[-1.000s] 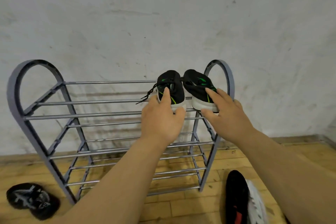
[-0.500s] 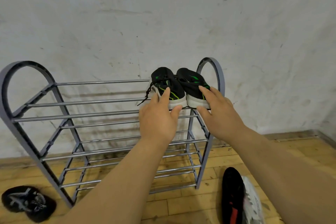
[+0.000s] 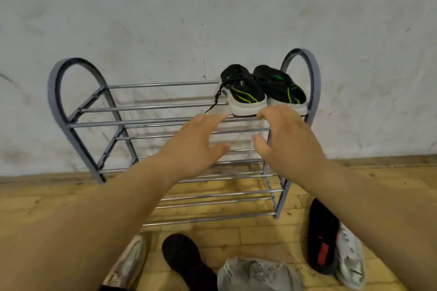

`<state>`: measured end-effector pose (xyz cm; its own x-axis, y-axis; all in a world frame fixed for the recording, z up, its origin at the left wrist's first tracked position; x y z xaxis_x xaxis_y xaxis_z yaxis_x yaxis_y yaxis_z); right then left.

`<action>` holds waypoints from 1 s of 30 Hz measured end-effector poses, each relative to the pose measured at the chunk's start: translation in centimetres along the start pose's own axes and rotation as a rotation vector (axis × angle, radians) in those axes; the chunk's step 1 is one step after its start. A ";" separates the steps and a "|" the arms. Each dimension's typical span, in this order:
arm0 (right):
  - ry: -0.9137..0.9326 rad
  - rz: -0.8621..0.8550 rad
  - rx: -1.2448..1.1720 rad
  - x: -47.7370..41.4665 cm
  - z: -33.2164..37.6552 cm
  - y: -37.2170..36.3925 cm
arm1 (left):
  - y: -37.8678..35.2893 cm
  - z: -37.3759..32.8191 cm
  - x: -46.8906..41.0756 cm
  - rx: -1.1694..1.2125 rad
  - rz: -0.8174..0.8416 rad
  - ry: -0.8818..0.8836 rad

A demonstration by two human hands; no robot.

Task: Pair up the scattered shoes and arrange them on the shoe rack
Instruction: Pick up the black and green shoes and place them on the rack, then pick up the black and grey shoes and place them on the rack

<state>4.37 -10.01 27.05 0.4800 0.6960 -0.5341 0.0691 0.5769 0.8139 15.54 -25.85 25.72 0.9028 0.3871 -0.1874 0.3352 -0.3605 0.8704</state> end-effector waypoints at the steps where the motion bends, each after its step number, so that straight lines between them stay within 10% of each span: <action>1: 0.027 0.162 -0.090 0.9 1.1 -1.7 | 0.7 1.2 1.0 -0.023 0.069 0.017; 5: 0.061 0.812 -0.185 6.1 4.1 -9.8 | 1.1 8.1 6.0 -0.103 0.332 0.062; 10: 0.056 1.195 -0.092 11.5 7.0 -19.6 | -3.9 19.6 14.4 -0.075 0.650 0.273; 23: -0.189 1.326 -0.003 24.8 8.7 -42.2 | -22.1 37.0 28.0 0.034 0.514 0.762; 30: -0.880 1.209 -0.840 22.7 8.4 -40.6 | -24.5 38.2 30.0 0.019 0.527 0.805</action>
<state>19.78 -21.22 -16.18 0.2289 0.6110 0.7578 -0.9718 0.1890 0.1411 44.70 -37.77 -18.62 0.4855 0.6354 0.6005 -0.0497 -0.6657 0.7445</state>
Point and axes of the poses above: each hand's wrist, its own x-axis away from the middle knuckle, its own y-axis out of the back of the hand, z = x × y, the point moved 6 cm from there along -x, towards the middle knuckle, and after that the axes turned 2 degrees about y, right-handed, at the moved point
